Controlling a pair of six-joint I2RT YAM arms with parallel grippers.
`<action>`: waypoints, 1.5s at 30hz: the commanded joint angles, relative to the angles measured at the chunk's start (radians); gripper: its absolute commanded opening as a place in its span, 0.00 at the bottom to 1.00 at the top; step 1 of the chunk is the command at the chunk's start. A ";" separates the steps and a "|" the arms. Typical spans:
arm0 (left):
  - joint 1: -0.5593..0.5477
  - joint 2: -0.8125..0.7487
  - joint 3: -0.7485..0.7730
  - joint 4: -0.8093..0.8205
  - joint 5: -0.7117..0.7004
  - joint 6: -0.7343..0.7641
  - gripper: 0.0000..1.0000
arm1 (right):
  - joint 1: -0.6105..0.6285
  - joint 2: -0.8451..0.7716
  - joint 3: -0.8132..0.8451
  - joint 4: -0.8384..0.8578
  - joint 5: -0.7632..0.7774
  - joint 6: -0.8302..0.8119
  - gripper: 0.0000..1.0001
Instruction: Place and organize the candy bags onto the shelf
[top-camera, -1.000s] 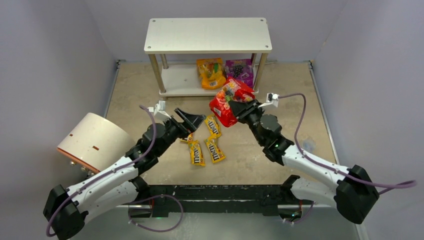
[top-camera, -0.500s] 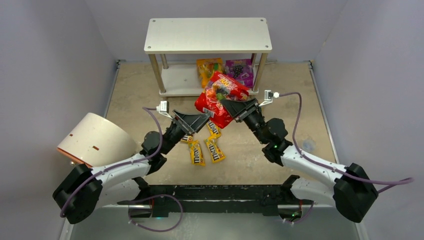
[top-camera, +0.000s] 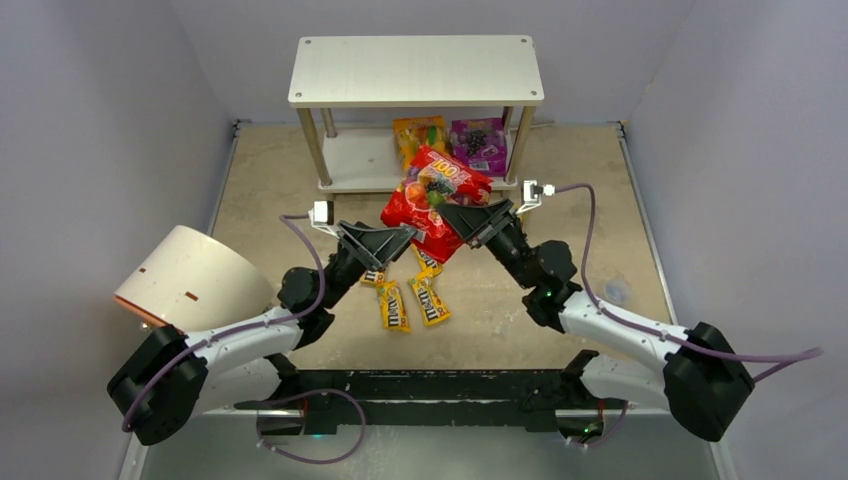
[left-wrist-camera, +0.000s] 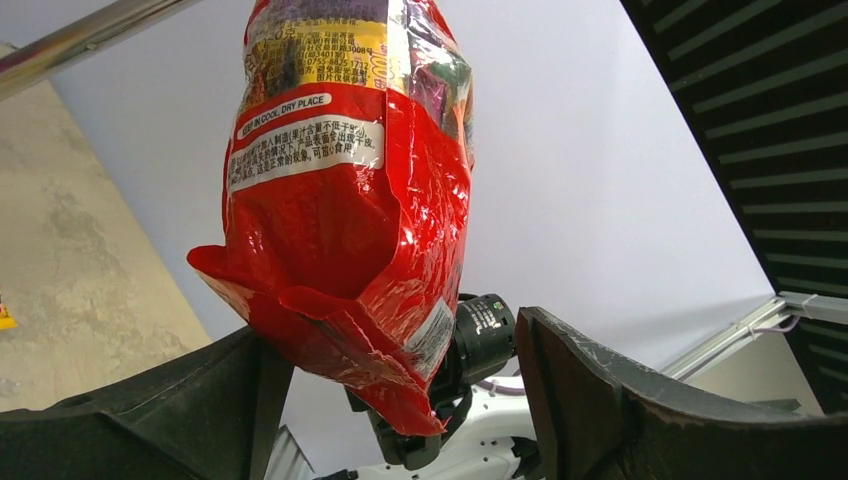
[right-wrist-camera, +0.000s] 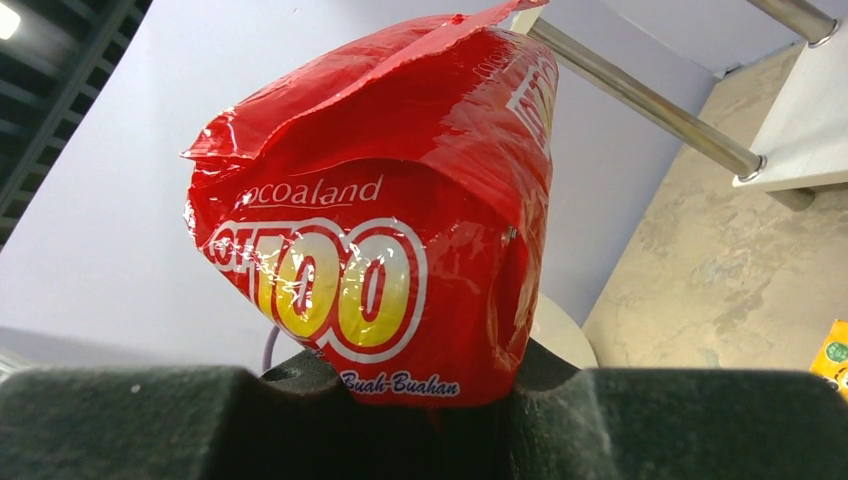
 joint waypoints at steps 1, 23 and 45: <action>0.004 -0.012 0.029 0.144 0.008 0.061 0.82 | 0.011 -0.088 0.045 0.032 -0.049 -0.019 0.17; 0.004 -0.009 0.026 0.155 -0.061 0.232 0.71 | 0.089 0.086 0.126 0.239 -0.072 0.072 0.24; 0.006 -0.183 -0.146 -0.156 -0.478 0.106 0.00 | 0.098 -0.232 0.188 -0.780 0.485 -0.221 0.99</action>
